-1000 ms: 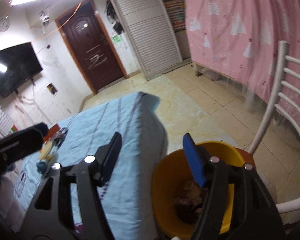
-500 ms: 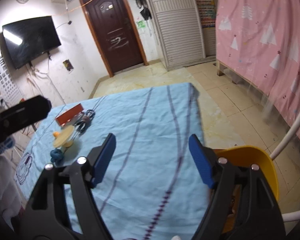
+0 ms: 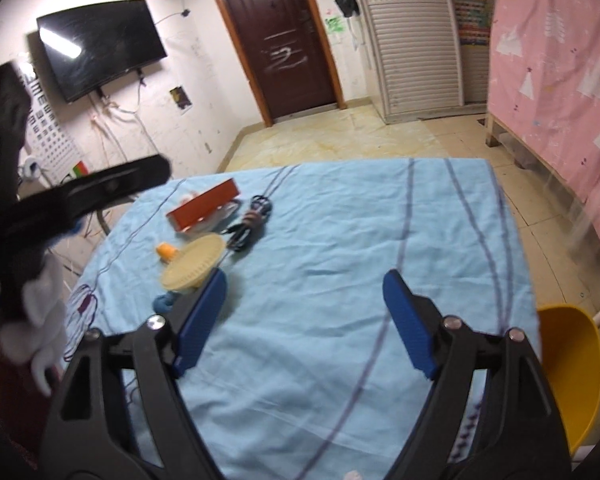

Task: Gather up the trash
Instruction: 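Move both tools back over the items on the bedsheet, then grasp the yellow round brush with the right tool while the left tool grasps the orange box, then carry the brush and orange box over the yellow bin and open both tools, then move both tools back over the remaining items on the bedsheet, then grasp the blue knitted ball with the right tool while the left tool grasps the white tissue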

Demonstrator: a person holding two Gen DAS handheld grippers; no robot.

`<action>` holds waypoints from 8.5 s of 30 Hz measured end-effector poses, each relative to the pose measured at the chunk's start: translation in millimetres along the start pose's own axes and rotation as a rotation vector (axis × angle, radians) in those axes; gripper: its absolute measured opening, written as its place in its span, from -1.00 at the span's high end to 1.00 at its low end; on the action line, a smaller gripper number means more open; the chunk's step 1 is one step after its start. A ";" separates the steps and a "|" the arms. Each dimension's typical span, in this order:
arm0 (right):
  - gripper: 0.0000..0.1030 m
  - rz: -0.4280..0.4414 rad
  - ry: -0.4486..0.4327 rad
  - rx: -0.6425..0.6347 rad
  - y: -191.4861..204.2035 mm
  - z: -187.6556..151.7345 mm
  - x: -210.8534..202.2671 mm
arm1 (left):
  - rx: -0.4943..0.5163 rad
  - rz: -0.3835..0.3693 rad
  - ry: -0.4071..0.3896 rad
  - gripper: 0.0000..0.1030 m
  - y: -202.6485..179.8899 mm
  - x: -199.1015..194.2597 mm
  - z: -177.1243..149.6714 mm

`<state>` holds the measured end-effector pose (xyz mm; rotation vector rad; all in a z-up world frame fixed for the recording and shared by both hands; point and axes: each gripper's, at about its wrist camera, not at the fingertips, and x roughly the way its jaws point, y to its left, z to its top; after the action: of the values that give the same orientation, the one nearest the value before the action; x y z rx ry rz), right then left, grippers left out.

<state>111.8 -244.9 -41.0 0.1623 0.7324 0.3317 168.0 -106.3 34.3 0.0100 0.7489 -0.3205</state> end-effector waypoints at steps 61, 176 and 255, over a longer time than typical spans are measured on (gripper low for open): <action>0.61 0.247 0.180 0.090 65.2 15.2 89.0 | -0.189 -0.131 0.040 0.70 92.3 13.5 -18.2; -0.26 -0.223 -0.275 0.355 -190.8 -47.3 -125.1 | 0.168 -0.300 0.175 0.01 -241.5 51.2 -29.4; -0.72 -0.043 0.191 -0.265 94.0 -22.0 58.6 | -0.021 0.137 0.200 0.49 52.1 93.7 -28.7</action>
<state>115.0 -135.6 -69.5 -0.1376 0.8716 0.4036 228.2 -79.7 -55.1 0.0737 0.9452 -0.1821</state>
